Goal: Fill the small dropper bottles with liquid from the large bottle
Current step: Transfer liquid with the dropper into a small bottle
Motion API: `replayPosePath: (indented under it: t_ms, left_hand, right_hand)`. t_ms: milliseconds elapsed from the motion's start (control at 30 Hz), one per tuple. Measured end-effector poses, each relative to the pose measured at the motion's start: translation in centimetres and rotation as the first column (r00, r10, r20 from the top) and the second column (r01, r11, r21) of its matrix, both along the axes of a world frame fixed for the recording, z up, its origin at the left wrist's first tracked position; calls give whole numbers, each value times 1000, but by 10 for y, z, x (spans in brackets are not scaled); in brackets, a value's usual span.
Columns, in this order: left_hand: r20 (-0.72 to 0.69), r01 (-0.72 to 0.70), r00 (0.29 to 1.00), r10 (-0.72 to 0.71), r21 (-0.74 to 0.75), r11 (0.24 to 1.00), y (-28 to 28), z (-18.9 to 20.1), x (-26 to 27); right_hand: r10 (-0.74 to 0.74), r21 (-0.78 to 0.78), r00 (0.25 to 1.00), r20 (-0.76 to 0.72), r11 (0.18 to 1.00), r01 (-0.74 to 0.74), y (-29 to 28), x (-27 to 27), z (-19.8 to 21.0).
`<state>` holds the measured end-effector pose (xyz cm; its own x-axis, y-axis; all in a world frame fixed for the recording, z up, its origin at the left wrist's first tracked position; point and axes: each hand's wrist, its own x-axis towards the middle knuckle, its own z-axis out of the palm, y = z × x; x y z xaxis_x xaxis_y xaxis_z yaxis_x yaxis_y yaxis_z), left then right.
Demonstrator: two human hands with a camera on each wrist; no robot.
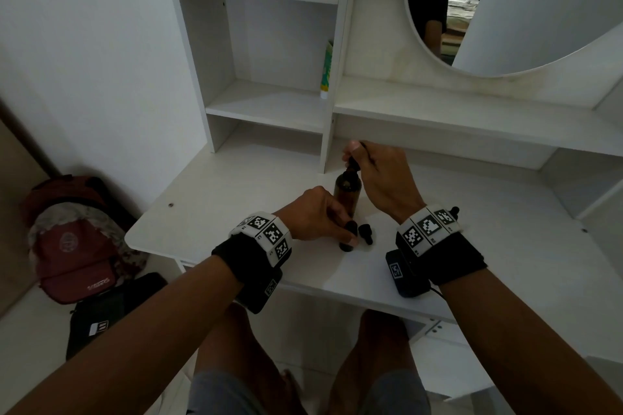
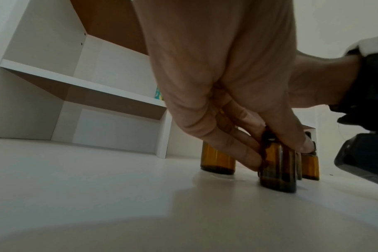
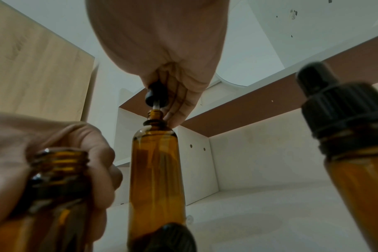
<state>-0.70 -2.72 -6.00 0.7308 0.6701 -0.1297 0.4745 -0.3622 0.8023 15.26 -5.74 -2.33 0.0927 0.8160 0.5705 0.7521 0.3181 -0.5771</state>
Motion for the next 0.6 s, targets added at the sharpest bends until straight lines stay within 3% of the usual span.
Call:
replayPosePath:
  t_ms: [600]
  left_hand:
    - [-30,10,999,-9,22,1000,-1,3,1]
  right_hand:
    - [-15,-23,1000,-20,1000,15,-6,-2,21]
